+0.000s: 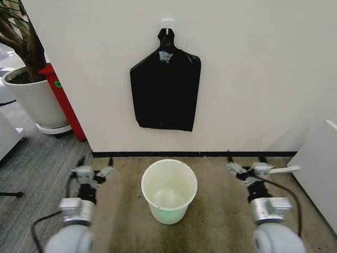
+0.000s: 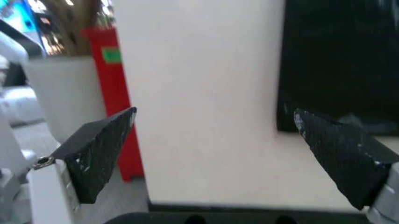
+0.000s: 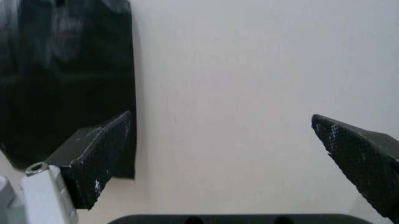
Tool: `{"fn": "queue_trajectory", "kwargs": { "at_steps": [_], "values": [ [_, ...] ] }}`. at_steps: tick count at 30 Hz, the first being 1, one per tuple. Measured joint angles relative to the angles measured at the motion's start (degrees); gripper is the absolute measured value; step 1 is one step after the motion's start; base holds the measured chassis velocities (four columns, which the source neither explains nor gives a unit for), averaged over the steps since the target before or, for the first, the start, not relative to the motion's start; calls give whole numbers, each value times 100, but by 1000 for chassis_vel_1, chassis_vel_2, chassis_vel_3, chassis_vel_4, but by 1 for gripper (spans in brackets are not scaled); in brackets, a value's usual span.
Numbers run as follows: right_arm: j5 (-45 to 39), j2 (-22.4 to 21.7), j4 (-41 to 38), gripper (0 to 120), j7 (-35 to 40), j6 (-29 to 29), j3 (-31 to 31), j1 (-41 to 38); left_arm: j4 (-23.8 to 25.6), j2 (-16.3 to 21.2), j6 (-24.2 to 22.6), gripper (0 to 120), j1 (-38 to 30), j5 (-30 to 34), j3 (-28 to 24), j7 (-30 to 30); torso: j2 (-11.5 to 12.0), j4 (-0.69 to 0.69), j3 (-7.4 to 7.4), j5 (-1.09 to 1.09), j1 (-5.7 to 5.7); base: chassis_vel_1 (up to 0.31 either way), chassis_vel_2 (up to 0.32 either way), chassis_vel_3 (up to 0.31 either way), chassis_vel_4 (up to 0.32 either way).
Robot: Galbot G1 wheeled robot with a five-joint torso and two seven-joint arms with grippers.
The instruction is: Place the garbage bag over the trash bin.
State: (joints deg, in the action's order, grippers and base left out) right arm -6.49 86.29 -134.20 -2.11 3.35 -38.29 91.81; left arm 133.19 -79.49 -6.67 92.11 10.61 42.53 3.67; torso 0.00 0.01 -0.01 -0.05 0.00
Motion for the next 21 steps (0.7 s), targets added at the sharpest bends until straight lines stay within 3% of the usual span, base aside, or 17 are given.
{"fn": "queue_trajectory", "kwargs": {
  "at_steps": [4,6,8,9,16,21],
  "values": [
    [-201,-12,34,100,-7,67,15,98,418,137,-128,100,71,208,217,65,0,-1,-1,8,0,0,0,0,0],
    [-217,-57,160,100,-30,54,53,132,556,211,-190,100,146,293,277,36,2,-2,2,-7,0,0,0,0,0],
    [-235,-83,222,100,-37,34,73,141,694,294,-238,100,220,366,348,3,1,-3,1,3,0,0,0,0,0],
    [-355,-162,377,100,-47,20,130,173,1010,556,-400,100,497,618,540,-155,1,0,1,8,0,0,0,0,0],
    [-997,-408,498,100,37,102,265,76,915,760,-421,100,639,829,553,-349,1,-2,1,5,1,0,0,0,0],
    [-2074,-767,438,100,487,160,709,-350,837,747,-407,100,705,855,609,-346,1,-1,1,5,1,0,0,0,0]
  ]
}}
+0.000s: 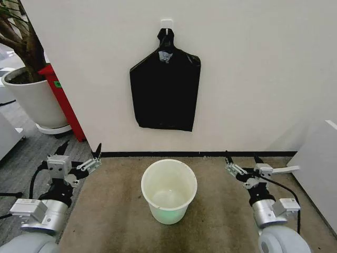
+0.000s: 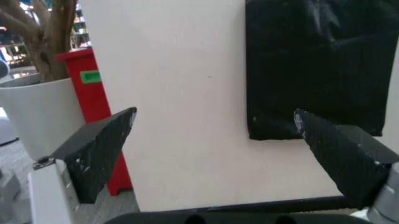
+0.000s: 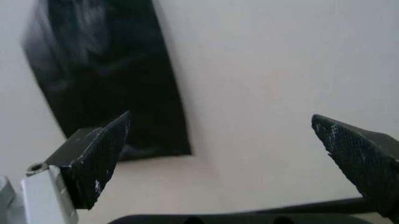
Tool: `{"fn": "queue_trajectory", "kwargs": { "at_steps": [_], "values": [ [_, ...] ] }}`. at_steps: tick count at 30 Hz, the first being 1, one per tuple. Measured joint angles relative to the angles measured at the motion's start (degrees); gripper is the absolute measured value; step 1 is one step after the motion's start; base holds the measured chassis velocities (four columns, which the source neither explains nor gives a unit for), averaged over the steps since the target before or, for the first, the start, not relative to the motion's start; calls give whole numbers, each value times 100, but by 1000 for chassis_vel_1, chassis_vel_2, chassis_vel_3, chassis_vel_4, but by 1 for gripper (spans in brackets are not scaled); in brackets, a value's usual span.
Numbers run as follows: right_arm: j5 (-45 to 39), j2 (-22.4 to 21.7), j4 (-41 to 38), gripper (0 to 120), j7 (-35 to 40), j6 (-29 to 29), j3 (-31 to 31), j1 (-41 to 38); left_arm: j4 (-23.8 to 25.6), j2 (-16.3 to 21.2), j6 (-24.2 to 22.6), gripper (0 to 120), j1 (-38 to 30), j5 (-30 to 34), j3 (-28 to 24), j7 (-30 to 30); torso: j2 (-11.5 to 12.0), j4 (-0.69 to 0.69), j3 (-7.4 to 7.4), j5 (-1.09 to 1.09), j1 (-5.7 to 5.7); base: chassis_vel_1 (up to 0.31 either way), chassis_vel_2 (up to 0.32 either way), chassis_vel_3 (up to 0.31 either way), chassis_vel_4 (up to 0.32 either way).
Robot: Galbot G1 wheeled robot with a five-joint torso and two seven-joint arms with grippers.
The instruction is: Place the garbage bag over the trash bin.
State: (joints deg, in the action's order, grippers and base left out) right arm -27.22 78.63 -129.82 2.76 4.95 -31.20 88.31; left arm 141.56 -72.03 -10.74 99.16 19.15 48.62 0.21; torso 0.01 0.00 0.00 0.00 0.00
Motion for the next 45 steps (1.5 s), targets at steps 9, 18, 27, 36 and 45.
{"fn": "queue_trajectory", "kwargs": {
  "at_steps": [9,18,27,36,45],
  "values": [
    [-2936,-374,192,100,725,330,1007,-1387,39,-6,98,100,137,64,78,115,0,-1,0,-1,0,0,0,0,0],
    [-4826,-140,892,100,1209,374,1684,-3138,116,-54,169,100,341,29,103,216,0,1,0,-2,0,0,0,0,0],
    [-5293,609,2075,100,1318,327,2277,-5091,167,-177,268,100,547,-54,140,240,0,2,1,-3,0,0,0,0,0],
    [-5419,1160,3246,100,1436,283,2541,-6328,167,-272,339,100,575,-155,118,234,-1,1,0,-3,0,0,0,0,0],
    [-5356,1349,4239,100,1578,201,2521,-7207,167,-322,386,100,552,-181,102,228,-1,1,0,-1,0,0,0,0,0]
  ]
}}
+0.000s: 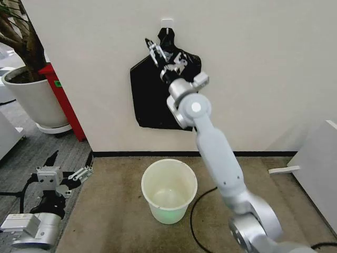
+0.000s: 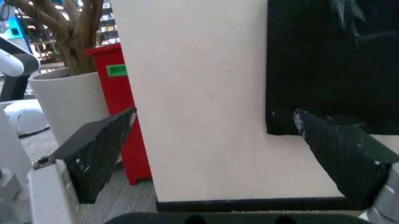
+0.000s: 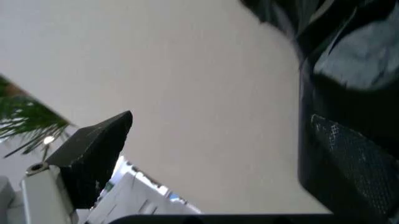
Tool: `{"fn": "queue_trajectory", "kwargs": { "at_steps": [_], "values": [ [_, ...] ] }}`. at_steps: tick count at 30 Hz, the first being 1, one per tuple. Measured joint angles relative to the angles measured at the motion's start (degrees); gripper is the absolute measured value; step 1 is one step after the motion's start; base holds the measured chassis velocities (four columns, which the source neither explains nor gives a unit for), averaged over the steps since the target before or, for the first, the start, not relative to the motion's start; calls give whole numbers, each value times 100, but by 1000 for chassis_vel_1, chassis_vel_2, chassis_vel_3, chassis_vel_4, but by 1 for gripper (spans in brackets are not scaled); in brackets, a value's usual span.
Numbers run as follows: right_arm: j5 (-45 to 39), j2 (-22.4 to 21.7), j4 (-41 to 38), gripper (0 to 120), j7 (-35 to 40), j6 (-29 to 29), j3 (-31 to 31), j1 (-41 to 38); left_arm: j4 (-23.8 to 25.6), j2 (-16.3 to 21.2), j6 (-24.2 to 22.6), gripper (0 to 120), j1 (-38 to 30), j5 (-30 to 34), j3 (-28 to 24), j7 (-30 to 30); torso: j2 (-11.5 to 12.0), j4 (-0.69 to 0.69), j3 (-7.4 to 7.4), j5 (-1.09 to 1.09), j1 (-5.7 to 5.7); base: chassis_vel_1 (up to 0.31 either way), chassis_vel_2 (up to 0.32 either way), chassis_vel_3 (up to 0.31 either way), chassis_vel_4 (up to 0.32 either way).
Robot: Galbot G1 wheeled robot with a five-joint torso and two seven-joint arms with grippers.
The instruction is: Place the garbage bag over the trash bin.
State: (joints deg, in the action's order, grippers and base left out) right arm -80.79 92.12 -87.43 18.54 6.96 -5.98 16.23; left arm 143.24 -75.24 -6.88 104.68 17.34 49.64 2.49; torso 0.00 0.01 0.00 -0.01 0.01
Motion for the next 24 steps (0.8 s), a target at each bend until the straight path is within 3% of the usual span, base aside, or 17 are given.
{"fn": "queue_trajectory", "kwargs": {
  "at_steps": [12,24],
  "values": [
    [-40,2,9,100,888,-112,106,-144,0,-4,30,100,-100,44,-19,0,0,-2,0,2,0,0,0,0,0],
    [-54,21,172,100,1118,-158,90,-295,7,46,68,100,-190,138,-16,1,0,-1,0,1,0,0,0,0,0]
  ]
}}
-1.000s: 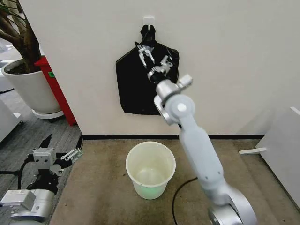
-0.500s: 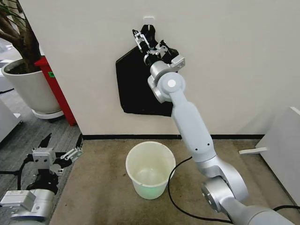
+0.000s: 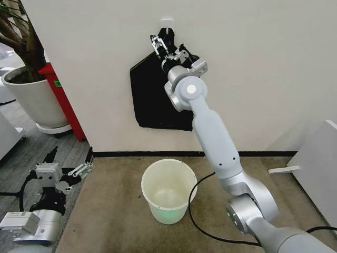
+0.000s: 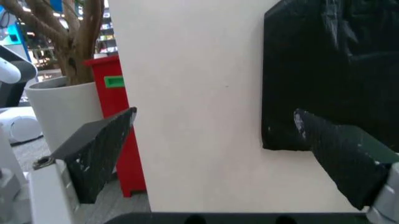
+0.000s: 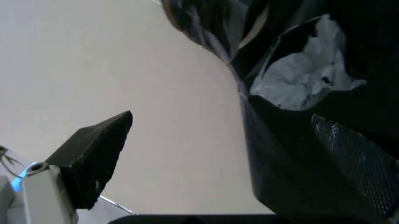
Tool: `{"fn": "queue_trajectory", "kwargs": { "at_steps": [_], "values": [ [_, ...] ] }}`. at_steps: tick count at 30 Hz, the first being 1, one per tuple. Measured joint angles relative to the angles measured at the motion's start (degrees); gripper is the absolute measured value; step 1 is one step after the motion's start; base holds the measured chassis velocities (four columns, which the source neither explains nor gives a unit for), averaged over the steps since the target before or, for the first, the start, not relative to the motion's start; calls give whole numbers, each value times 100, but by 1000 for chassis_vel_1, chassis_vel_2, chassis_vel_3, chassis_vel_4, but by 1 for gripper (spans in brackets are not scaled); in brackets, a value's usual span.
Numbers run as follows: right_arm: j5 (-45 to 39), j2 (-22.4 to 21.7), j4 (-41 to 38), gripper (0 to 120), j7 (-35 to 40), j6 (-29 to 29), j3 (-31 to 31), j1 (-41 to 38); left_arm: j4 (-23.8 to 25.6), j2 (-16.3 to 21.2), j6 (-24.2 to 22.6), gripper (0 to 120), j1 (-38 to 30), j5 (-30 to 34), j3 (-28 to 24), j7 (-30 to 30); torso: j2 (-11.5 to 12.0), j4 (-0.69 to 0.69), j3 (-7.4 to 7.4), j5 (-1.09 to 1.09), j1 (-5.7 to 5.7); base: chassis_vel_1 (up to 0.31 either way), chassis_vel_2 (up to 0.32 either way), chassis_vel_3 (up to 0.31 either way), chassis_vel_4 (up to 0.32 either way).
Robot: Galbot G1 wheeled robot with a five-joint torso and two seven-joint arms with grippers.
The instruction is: Place the garbage bag over the trash bin.
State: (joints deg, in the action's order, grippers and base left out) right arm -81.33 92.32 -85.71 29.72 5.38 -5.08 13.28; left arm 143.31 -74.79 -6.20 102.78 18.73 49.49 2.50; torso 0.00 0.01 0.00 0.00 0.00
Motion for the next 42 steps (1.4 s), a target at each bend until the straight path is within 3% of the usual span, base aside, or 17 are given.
{"fn": "queue_trajectory", "kwargs": {
  "at_steps": [9,23,34,36,37,42],
  "values": [
    [39,-25,21,98,95,4,-80,13,-70,29,83,100,-67,23,-22,-5,0,-1,0,0,0,0,0,0,0],
    [-11,-21,104,51,96,-54,-106,-51,-82,25,111,100,-95,20,-31,-29,0,-1,0,0,0,0,0,0,0],
    [-506,-36,18,8,283,-159,-169,23,-103,-4,175,100,-134,12,-43,-44,0,-1,0,0,0,0,0,0,0],
    [-519,-39,14,7,289,-161,-171,31,-105,-6,181,100,-136,12,-45,-47,0,0,0,0,0,0,0,0,0],
    [-576,-51,-8,0,335,-164,-187,56,-112,-12,205,100,-141,11,-50,-62,0,-1,0,1,0,0,0,0,0],
    [-725,-110,-112,0,502,-185,-211,142,-156,-29,273,100,-169,-4,-73,-111,0,0,0,0,0,0,0,0,0]
  ]
}}
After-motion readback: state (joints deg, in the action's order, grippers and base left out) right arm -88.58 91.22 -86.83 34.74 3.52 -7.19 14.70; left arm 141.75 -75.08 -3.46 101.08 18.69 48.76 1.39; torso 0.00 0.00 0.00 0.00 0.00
